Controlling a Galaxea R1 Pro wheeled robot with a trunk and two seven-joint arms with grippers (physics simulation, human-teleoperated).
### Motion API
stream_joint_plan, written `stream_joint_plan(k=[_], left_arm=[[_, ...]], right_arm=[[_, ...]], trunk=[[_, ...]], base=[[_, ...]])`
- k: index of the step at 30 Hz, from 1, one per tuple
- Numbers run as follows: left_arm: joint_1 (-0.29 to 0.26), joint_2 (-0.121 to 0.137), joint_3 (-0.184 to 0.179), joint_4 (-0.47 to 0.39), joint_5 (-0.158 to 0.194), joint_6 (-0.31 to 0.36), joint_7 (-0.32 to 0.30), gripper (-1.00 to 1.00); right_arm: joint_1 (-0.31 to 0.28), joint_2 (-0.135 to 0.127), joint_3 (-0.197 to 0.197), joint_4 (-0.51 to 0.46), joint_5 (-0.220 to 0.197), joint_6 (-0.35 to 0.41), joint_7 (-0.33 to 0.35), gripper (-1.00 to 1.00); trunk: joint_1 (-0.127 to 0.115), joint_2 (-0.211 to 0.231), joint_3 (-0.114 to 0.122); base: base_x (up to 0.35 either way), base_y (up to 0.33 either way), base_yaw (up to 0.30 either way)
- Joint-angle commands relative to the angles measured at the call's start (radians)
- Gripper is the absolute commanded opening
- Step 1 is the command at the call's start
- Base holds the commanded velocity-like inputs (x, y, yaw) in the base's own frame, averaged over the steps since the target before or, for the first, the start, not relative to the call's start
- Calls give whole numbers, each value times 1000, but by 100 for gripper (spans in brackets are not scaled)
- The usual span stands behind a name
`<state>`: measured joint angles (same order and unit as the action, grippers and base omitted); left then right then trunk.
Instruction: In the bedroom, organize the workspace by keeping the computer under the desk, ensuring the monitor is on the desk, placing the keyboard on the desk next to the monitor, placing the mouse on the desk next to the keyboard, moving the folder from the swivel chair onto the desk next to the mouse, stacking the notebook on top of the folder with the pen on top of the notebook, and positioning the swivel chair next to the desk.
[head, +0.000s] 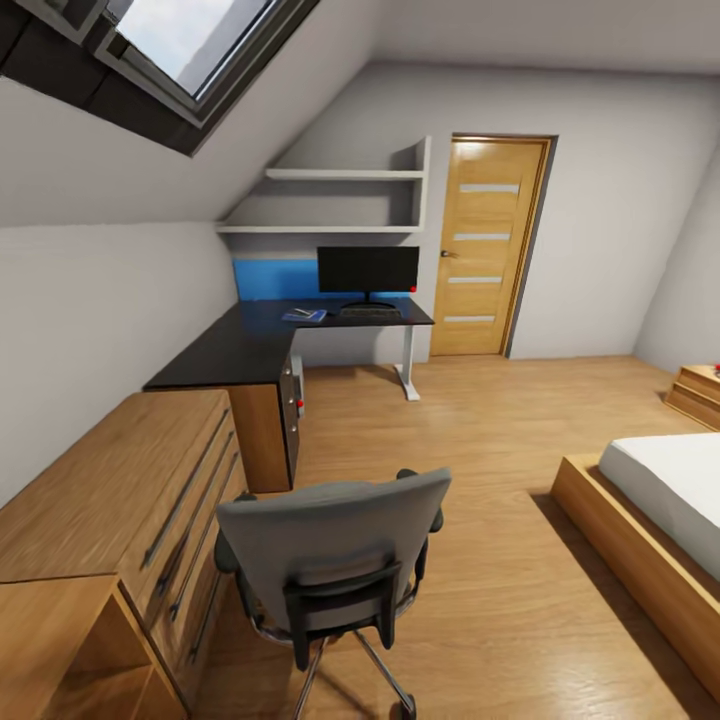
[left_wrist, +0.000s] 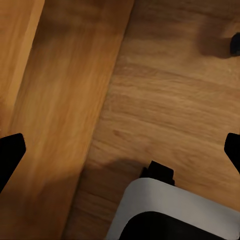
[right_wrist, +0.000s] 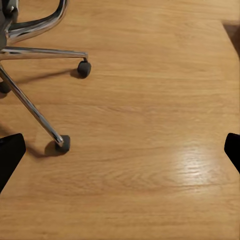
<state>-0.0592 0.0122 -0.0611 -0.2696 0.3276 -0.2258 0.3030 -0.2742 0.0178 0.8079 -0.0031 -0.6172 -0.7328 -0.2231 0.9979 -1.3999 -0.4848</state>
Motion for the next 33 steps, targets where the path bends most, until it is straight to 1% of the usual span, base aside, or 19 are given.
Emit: stream_joint_plan(k=[1, 10, 13, 23, 33], left_arm=[[-1, 0, -7, 1, 7, -3, 4, 100], [-1, 0, -6, 3, 6, -5, 4, 100], [-1, -2, -5, 3, 5, -7, 4, 100], [-1, -7, -7, 3, 4, -42, 5, 100], [-1, -7, -6, 3, 4, -43, 6, 100]], right_arm=[[0, 0, 8, 0, -1, -1, -9, 100], [0, -1, 8, 0, -4, -2, -9, 100], [0, 2, 10, 0, -5, -2, -9, 100], [0, 2, 15, 2, 0, -3, -7, 100], [0, -3, 12, 2, 1, -4, -7, 100]], trunk=[[4, -8, -4], [38, -71, -33], [50, -92, -43], [88, -162, -75], [127, -232, -106]], base=[[0, 0, 120], [0, 0, 222], [0, 0, 122], [0, 0, 22], [0, 0, 0]])
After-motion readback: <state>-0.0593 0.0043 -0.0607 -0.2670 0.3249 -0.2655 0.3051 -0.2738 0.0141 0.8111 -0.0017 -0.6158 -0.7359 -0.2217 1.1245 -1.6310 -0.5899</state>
